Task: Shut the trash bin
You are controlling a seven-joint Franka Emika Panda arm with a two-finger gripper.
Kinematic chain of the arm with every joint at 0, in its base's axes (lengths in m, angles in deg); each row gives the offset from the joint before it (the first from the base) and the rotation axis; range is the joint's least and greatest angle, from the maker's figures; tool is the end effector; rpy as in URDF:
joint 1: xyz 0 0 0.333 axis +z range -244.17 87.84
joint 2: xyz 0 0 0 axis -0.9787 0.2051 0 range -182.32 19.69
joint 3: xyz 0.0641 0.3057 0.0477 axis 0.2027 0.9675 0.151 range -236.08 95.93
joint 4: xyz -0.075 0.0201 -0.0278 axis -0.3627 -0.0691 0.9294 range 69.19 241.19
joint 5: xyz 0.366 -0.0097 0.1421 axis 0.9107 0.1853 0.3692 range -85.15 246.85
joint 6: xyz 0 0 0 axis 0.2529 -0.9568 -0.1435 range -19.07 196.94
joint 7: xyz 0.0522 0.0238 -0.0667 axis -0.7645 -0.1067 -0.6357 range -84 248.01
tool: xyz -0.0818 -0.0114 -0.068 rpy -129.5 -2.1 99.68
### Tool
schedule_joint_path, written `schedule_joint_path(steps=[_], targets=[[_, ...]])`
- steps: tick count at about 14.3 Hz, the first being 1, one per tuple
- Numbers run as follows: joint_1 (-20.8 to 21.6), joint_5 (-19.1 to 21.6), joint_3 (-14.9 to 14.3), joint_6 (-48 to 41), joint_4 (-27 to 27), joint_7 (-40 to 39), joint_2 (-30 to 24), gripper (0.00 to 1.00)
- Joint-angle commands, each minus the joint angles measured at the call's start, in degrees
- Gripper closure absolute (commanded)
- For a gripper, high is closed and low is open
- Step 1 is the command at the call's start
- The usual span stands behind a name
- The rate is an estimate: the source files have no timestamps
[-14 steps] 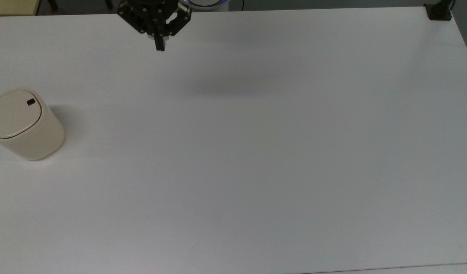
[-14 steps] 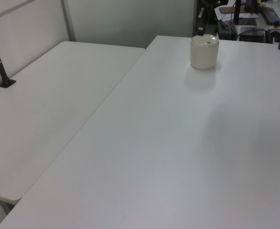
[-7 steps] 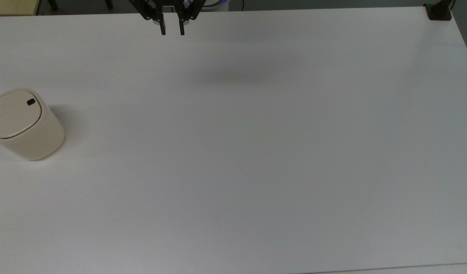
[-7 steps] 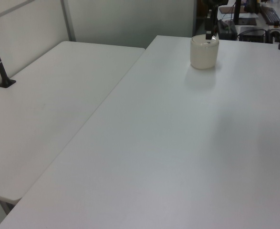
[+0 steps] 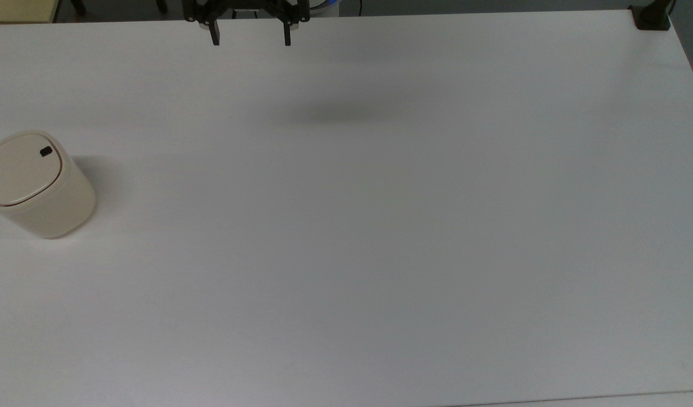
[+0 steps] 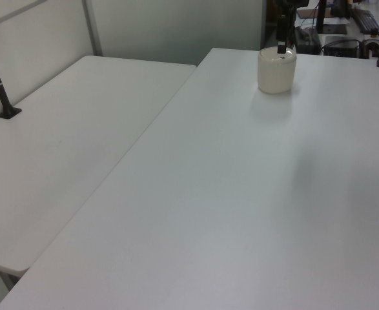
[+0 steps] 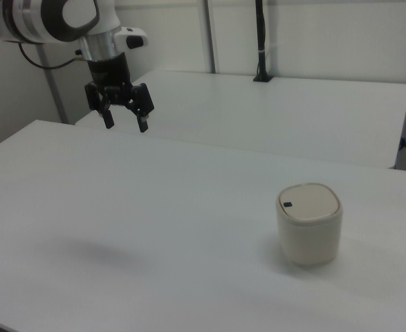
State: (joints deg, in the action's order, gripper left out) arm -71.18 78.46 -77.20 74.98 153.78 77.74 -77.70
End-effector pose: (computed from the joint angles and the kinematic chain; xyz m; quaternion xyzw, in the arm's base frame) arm 0.5785 -0.0035 0.6056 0.9990 0.0371 0.0066 0.0250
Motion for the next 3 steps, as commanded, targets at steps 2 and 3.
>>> schedule_joint_path(steps=[2, 3], targets=[[0.48, -0.86, -0.96, -0.67, 1.50, -0.57, -1.60, 0.00], [0.48, -0.86, -0.96, -1.02, 1.50, -0.66, -1.69, 0.00]])
